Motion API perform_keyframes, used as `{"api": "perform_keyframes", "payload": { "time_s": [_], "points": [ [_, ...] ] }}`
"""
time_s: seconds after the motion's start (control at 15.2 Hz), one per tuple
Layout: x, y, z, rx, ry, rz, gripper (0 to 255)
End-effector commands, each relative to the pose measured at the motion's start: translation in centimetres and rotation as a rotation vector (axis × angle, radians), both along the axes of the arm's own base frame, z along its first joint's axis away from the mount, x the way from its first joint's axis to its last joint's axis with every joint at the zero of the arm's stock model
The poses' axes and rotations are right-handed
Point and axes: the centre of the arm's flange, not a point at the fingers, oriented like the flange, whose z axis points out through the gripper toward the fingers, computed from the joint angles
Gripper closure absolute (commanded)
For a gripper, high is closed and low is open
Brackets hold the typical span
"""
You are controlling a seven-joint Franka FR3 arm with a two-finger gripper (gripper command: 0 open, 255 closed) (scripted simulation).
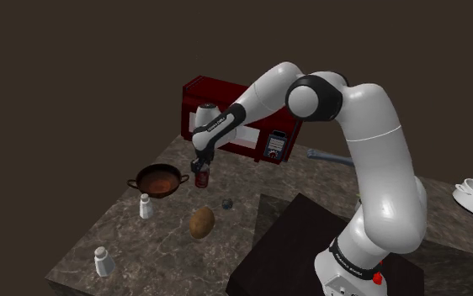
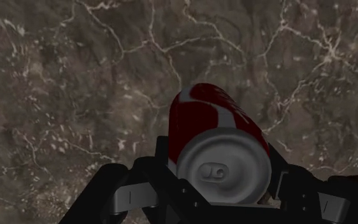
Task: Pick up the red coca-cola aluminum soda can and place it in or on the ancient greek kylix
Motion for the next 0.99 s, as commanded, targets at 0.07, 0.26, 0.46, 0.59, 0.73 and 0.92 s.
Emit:
{"api": "perform_keyframes", "payload": {
  "time_s": [0.07,0.26,0.46,0.59,0.73,0.92],
  "points": [
    [0.0,-0.1,1.6,0.0,0.0,0.0,255],
    [0.0,-0.1,3.2,0.0,0.0,0.0,255],
    [0.0,-0.1,4.8,0.0,0.0,0.0,255],
    [0.0,-0.1,5.8,0.0,0.0,0.0,255],
    [0.0,-0.1,6.9,0.0,0.0,0.0,255],
    [0.0,-0.1,8.5,0.0,0.0,0.0,255]
  ]
}}
